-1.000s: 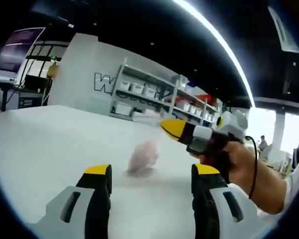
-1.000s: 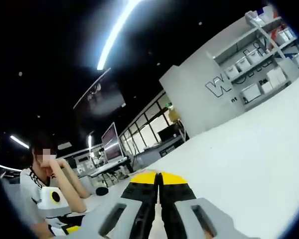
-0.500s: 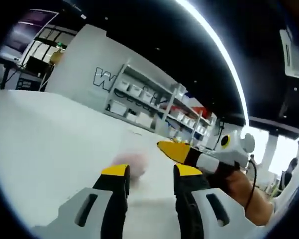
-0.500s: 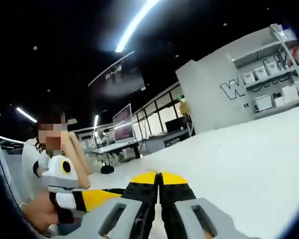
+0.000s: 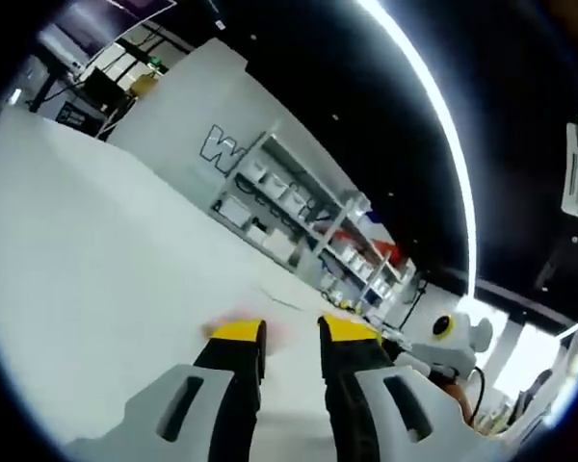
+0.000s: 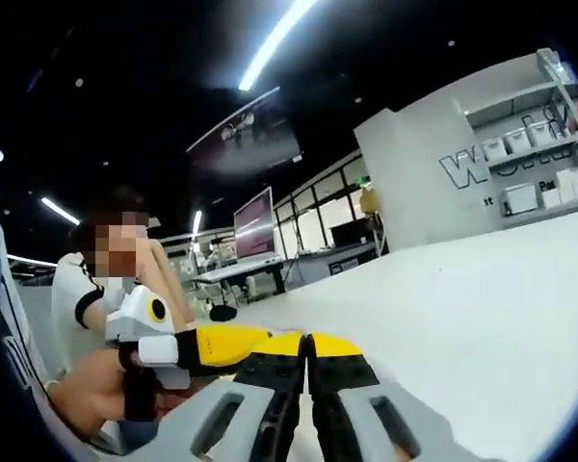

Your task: Open the resealable bag by pulling the two sides of the seal apart until the entire bag opening is separated and visibly accessible.

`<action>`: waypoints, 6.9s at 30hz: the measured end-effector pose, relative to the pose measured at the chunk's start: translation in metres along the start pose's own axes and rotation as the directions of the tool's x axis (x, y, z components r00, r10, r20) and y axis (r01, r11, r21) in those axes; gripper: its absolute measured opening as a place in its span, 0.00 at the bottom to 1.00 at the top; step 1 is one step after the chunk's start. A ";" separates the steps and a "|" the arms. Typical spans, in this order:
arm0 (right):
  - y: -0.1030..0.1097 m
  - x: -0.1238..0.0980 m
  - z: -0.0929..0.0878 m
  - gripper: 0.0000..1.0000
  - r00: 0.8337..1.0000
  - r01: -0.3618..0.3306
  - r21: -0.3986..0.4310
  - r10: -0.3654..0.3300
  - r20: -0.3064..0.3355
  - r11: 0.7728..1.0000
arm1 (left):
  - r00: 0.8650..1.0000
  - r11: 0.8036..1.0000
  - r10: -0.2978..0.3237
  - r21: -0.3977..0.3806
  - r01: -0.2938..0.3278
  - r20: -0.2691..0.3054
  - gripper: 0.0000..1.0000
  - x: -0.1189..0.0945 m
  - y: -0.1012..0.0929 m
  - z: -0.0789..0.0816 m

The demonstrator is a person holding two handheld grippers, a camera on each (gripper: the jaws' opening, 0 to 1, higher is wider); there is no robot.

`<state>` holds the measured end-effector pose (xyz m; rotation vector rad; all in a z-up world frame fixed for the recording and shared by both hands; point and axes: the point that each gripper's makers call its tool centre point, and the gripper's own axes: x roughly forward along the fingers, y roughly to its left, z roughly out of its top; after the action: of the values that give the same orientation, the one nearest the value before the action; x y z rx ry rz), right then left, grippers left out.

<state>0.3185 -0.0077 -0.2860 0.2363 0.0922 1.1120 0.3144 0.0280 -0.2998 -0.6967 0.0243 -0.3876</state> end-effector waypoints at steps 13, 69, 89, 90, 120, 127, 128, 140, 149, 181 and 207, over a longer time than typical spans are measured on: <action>0.005 -0.004 -0.007 0.00 1.000 -0.011 -0.009 0.011 -0.018 1.000 | 1.000 0.998 0.012 -0.058 -0.011 0.013 0.19 0.002 0.009 0.000; 0.010 -0.016 -0.024 0.00 0.996 -0.003 -0.170 -0.012 -0.084 0.985 | 0.999 0.980 -0.013 -0.201 0.004 -0.045 0.19 -0.011 0.002 -0.019; 0.011 -0.016 -0.024 0.00 0.996 -0.003 -0.173 -0.012 -0.083 0.985 | 0.998 0.978 -0.009 -0.210 -0.004 -0.060 0.19 -0.012 0.002 -0.023; 0.011 -0.016 -0.024 0.00 0.997 -0.004 -0.169 -0.010 -0.082 0.986 | 0.998 0.978 -0.008 -0.209 -0.005 -0.060 0.19 -0.012 0.002 -0.023; 0.020 -0.024 -0.043 0.00 0.970 -0.091 -0.361 0.001 -0.242 0.928 | 0.996 0.972 0.005 -0.232 -0.025 -0.087 0.02 -0.015 0.004 -0.030; 0.027 -0.026 -0.036 0.00 0.967 -0.124 -0.387 0.023 -0.255 0.914 | 0.995 0.973 0.018 -0.228 -0.039 -0.094 0.02 -0.018 0.007 -0.031; 0.028 -0.026 -0.035 0.00 0.966 -0.129 -0.393 0.025 -0.259 0.911 | 0.995 0.973 0.018 -0.226 -0.039 -0.095 0.02 -0.018 0.007 -0.031; 0.040 -0.013 -0.046 0.00 0.923 -0.250 -0.516 0.041 -0.383 0.819 | 0.991 0.989 0.055 -0.128 -0.071 -0.126 0.02 -0.027 0.011 -0.038; 0.043 -0.003 -0.056 0.01 0.900 -0.297 -0.562 0.030 -0.434 0.772 | 0.990 0.993 0.056 -0.098 -0.069 -0.128 0.02 -0.029 0.010 -0.038; 0.033 -0.003 -0.055 0.00 0.904 -0.276 -0.479 0.055 -0.424 0.833 | 0.988 0.985 0.034 -0.164 -0.059 -0.153 0.02 -0.024 0.011 -0.041; 0.038 -0.004 -0.058 0.02 0.887 -0.302 -0.472 0.063 -0.458 0.829 | 0.986 0.990 0.043 -0.125 -0.064 -0.162 0.01 -0.028 0.007 -0.043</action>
<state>0.2724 0.0127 -0.3341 -0.5194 0.1461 1.3285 0.2843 0.0163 -0.3402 -0.7908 0.2211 -0.3913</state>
